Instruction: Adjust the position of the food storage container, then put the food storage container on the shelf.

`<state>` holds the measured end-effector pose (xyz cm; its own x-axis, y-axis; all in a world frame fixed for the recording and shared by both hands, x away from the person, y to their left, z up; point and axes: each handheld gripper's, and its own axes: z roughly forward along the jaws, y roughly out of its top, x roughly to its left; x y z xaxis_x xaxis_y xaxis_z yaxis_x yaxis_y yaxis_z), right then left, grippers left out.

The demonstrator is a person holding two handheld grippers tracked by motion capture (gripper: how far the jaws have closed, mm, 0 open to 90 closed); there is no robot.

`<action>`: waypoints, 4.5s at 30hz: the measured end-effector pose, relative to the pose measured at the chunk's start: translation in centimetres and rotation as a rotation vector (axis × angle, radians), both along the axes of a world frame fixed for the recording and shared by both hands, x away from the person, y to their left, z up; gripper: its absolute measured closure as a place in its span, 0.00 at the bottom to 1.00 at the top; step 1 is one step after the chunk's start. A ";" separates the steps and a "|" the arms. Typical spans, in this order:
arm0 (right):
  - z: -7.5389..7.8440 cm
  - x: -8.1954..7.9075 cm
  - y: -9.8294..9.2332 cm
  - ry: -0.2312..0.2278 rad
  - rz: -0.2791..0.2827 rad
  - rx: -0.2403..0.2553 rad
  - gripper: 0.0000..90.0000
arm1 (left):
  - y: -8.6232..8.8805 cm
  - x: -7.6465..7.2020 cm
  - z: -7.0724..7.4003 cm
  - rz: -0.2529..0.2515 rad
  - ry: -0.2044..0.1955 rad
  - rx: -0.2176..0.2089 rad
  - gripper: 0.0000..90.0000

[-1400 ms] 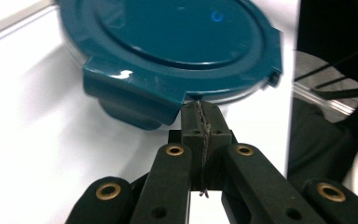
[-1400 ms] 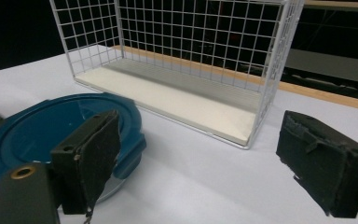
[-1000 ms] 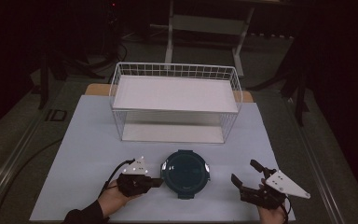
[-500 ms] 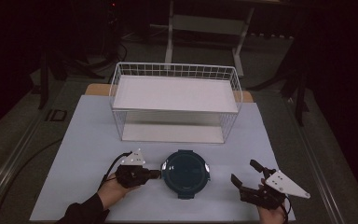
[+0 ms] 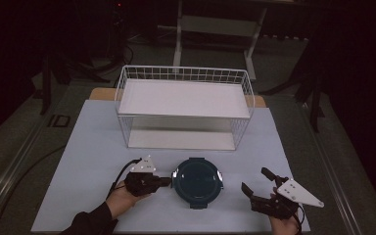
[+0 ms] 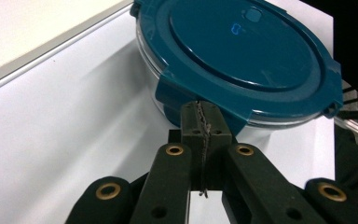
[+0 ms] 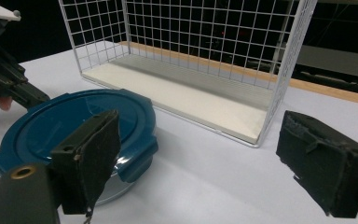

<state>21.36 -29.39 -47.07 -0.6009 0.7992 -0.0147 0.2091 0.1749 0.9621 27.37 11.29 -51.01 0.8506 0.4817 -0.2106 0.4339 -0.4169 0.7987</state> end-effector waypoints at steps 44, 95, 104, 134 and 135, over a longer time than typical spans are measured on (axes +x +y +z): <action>0.6 0.0 2.4 -0.051 0.082 -0.065 0.15 | -0.5 2.2 2.1 0.164 0.333 -0.146 0.05; -2.1 3.3 2.6 0.691 0.239 0.227 0.49 | -1.3 0.9 0.1 0.043 0.544 -0.219 0.63; -2.8 3.6 2.5 0.768 0.274 0.273 0.62 | -1.0 0.1 0.0 0.012 0.503 -0.220 0.64; -3.8 4.8 2.3 0.813 0.384 0.302 0.63 | -0.7 -0.1 -0.7 0.029 0.500 -0.268 0.64; -3.8 4.8 2.3 0.810 0.389 0.306 0.63 | -0.7 -0.1 -0.6 0.033 0.498 -0.266 0.64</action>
